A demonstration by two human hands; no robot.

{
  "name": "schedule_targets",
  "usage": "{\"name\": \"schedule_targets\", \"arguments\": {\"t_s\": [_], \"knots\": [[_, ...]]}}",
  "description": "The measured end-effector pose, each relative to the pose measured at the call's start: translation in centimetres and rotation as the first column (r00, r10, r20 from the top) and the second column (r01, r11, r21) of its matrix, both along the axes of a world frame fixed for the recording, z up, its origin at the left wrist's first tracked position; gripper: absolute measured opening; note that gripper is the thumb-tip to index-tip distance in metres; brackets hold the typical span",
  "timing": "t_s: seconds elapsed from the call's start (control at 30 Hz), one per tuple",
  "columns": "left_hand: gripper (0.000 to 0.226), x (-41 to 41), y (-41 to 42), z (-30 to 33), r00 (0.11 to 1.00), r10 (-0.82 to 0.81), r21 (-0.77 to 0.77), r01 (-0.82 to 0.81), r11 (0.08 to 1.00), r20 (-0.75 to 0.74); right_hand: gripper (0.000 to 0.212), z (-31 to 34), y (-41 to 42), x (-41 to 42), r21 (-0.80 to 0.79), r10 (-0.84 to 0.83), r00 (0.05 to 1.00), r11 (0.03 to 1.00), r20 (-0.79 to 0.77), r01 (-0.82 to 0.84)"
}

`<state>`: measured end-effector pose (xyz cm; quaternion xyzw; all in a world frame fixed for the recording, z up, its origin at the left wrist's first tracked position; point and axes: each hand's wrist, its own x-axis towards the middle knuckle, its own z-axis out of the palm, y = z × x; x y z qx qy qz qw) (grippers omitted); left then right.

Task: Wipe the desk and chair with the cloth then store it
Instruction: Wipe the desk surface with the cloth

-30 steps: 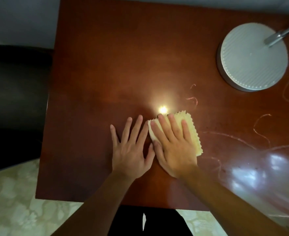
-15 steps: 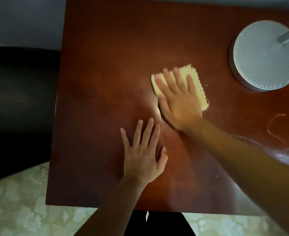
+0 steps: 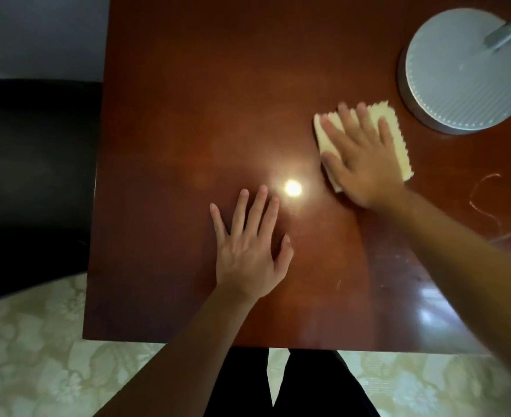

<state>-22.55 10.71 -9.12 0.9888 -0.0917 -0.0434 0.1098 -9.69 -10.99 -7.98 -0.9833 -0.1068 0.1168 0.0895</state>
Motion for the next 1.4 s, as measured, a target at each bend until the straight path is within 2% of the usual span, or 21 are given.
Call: {"name": "schedule_targets", "arguments": {"t_s": [0.07,0.13,0.3,0.43,0.57,0.7,0.77,0.83,0.97,1.07,1.2,1.27,1.33,1.4], "knots": [[0.063,0.1,-0.1,0.0,1.0,0.001,0.006,-0.001,1.0,-0.001,0.058,0.3,-1.3,3.9,-0.008,-0.015,1.0,1.0,0.002,0.015],[0.063,0.0,-0.1,0.0,1.0,0.004,0.023,-0.004,1.0,0.001,0.057,0.0,-1.3,4.2,-0.024,0.008,1.0,1.0,0.014,-0.007],[0.061,0.0,-0.3,-0.1,0.996,0.03,-0.008,-0.03,1.0,0.086,0.055,-0.5,1.2,-4.3,-0.027,0.162,0.984,0.987,0.071,-0.16],[0.062,0.1,-0.3,-0.1,0.997,0.028,0.034,-0.03,0.999,0.068,0.054,-0.6,1.6,-10.8,0.025,0.292,0.955,0.956,0.05,-0.294],[0.062,0.0,-0.4,0.0,0.998,0.025,0.067,-0.029,0.997,0.062,0.055,-0.6,-0.1,-8.3,-0.004,0.414,0.91,0.91,0.009,-0.414],[0.058,-0.2,-1.4,-0.1,0.992,0.075,0.055,-0.081,0.995,0.102,0.055,-0.7,-2.6,1.0,-0.024,0.216,0.976,0.976,0.039,-0.216],[0.055,-0.4,-2.7,-0.2,0.987,0.119,0.04,-0.124,0.991,0.106,0.054,-0.5,-3.2,3.7,-0.031,0.188,0.982,0.982,0.02,-0.187],[0.052,-0.5,-3.5,-0.3,0.979,0.163,0.002,-0.164,0.986,0.121,0.054,-0.3,-2.5,3.0,-0.029,0.208,0.977,0.978,0.047,-0.206],[0.049,-0.5,-3.3,-0.6,0.964,0.216,-0.056,-0.209,0.976,0.155,0.056,-0.3,0.3,-5.8,-0.002,0.408,0.911,0.913,0.053,-0.408],[0.052,-0.5,-3.5,-0.4,0.965,0.219,-0.034,-0.217,0.976,0.141,0.057,-0.2,0.7,-11.5,0.031,0.491,0.871,0.87,0.017,-0.491],[0.053,-0.4,-3.5,-0.4,0.967,0.216,-0.031,-0.214,0.976,0.137,0.056,-0.2,-1.5,-10.1,0.01,0.61,0.792,0.792,-0.028,-0.61],[0.052,-0.4,-3.4,-0.5,0.965,0.22,-0.036,-0.217,0.975,0.141,0.056,-0.2,-2.2,-6.7,-0.009,0.512,0.858,0.859,-0.035,-0.512],[0.052,-0.4,-3.4,-0.6,0.966,0.22,-0.029,-0.218,0.976,0.139,0.057,-0.3,-2.5,-3.3,-0.024,0.314,0.949,0.949,-0.007,-0.314],[0.053,-0.5,-3.4,-0.6,0.967,0.217,-0.022,-0.216,0.976,0.136,0.056,-0.5,-2.1,-1.4,-0.054,0.221,0.975,0.974,-0.005,-0.221]]}}
